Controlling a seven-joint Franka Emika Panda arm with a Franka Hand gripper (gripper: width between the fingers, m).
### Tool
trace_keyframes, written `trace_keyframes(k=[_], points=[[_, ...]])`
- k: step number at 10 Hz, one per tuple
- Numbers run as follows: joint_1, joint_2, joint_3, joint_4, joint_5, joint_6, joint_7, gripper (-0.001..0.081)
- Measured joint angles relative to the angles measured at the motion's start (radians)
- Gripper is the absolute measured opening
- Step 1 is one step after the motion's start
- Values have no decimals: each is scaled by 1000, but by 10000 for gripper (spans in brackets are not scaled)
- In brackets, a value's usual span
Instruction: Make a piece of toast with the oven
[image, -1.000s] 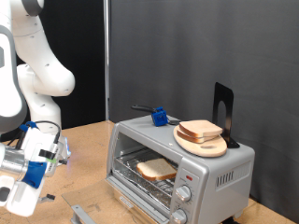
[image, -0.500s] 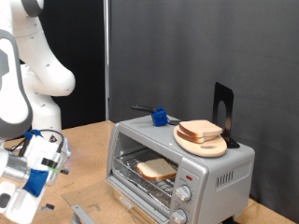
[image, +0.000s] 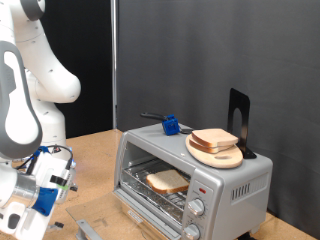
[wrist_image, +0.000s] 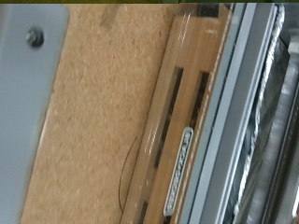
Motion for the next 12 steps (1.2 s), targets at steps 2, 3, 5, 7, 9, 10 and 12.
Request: trace_keyframes(k=[2,3,5,7,9,10,12], points=[[3,0,1,-32,-2,18,-14,682],[5,0,3,-47,-2,23,-23,682],[7,0,18,-75,5,35,-35,682],[9,-1,40,-102,21,61,-35,682],[10,-3,52,-119,34,86,-35,682],[10,-4,56,-124,38,87,-35,682],[6,-10,62,-127,46,64,-33,682]])
